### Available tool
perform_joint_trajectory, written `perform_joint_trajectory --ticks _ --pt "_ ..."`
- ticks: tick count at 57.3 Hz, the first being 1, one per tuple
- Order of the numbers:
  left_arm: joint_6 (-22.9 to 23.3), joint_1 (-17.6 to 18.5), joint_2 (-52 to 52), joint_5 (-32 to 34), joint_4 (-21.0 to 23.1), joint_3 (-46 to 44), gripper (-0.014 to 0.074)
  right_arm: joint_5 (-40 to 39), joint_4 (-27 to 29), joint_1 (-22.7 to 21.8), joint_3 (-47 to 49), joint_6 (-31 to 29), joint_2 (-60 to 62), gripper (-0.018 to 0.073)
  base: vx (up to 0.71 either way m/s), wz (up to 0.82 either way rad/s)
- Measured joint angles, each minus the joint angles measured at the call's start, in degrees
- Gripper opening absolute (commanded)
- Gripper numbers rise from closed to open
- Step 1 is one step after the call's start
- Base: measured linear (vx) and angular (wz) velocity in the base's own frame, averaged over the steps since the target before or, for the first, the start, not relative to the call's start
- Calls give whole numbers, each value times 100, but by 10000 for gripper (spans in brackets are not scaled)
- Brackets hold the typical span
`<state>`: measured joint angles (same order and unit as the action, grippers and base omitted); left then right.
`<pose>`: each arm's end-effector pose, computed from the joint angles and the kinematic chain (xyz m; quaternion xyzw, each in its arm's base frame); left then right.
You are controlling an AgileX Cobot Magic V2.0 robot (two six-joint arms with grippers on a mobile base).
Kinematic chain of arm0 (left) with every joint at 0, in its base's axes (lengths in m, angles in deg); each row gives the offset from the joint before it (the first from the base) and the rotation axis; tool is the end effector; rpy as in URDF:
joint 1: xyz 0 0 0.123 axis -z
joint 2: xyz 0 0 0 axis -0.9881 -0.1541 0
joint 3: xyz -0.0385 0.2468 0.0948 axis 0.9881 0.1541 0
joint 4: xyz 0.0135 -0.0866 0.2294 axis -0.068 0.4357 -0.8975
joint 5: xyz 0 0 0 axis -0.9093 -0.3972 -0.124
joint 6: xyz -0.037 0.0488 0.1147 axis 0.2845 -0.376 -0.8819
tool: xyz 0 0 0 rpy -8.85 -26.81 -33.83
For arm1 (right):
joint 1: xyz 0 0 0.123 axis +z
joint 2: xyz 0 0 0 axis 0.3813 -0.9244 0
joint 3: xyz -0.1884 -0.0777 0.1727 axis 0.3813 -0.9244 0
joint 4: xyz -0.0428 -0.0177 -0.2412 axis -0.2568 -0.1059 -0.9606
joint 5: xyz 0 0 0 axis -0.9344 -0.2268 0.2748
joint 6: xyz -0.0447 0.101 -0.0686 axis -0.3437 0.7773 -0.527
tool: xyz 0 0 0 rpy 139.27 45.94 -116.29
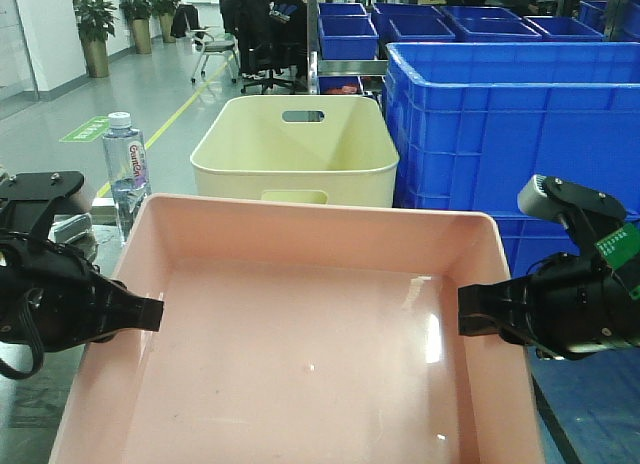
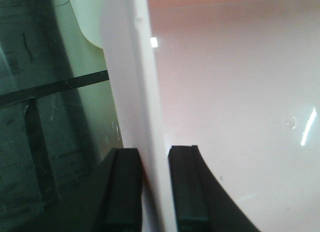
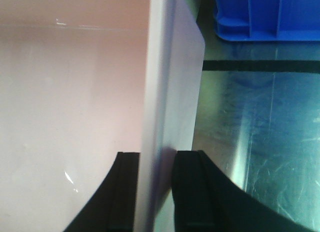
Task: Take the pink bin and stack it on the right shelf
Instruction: 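Carry the tray toward the counter beside the cream bin, then lower the tray onto the counter and open both grippers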
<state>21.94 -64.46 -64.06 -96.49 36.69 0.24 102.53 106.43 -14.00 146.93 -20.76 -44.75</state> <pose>0.2913 -0.1201 0.3242 0.1434 0.8987 -0.1835 0.3715 0.3022 0.0827 0.3074 -0.0337 0.9135 0.1979 0.3538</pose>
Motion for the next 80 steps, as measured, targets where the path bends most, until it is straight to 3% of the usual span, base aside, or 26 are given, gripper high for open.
perform_joint_trajectory --ticks 20,31,41,52,59,66,80 --pt "0 0 -590 -483 65 0 9 175 -149 -5 0 17 -409 2 0 0" --pt "191 0 -900 -567 65 0 92 186 -209 -5 -5 6 -817 51 0 0" --pt "241 0 -992 -559 20 0 279 119 -179 -5 -5 17 -1039 141 0 0" --pt "193 0 -1003 -543 27 0 550 65 -179 -5 1 17 -1149 335 0 0" --pt "184 0 -1003 -419 27 0 649 45 -194 -10 1 11 -1168 451 0 0" --pt "180 0 -1003 -249 32 0 657 -121 -194 -10 1 11 -1162 495 0 0" --pt "178 0 -532 105 39 0 520 -902 -194 -16 1 0 -407 418 0 0"
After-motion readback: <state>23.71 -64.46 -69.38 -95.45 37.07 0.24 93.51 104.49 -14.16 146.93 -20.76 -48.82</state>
